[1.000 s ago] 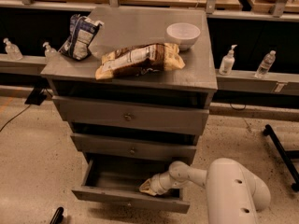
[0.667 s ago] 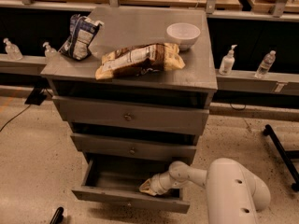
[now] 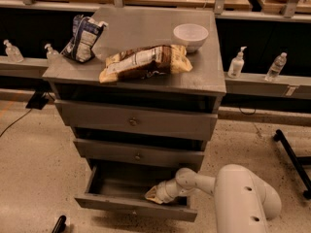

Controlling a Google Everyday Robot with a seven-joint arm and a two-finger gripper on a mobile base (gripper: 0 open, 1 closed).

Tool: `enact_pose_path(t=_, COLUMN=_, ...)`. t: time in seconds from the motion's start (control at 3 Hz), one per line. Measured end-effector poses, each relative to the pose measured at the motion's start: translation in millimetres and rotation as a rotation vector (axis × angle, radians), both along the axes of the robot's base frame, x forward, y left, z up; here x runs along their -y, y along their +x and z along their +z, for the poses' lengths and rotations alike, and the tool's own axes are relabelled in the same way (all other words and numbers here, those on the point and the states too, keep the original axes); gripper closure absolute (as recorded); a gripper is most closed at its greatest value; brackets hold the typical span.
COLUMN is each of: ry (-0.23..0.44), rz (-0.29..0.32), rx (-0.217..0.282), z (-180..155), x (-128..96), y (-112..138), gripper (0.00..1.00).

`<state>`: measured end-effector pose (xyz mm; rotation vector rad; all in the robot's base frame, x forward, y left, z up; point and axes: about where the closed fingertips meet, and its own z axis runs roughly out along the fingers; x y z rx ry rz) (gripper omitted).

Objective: Open bottom drawer

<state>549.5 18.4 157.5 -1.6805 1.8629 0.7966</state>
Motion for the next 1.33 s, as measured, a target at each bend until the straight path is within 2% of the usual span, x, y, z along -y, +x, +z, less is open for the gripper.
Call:
enact_pose_path(t=0.33, ry=0.0, rz=0.0, rx=0.0, z=0.1, x=0.0, y=1.7, gripper=0.38)
enact_pose_path(t=0.67, ry=0.0, rz=0.0, rx=0.0, z=0.1, x=-0.1, y=2.4, gripper=0.6)
enact_pose_path(t=1.0, ry=-0.004, rz=-0.018, rx=0.084, z=2.0, x=4.6, y=7.9, gripper=0.79)
enact_pose_path(t=1.33, ry=-0.016, rz=-0.066, rx=0.309, z=14.6, x=17.8, y=23.4, gripper=0.91)
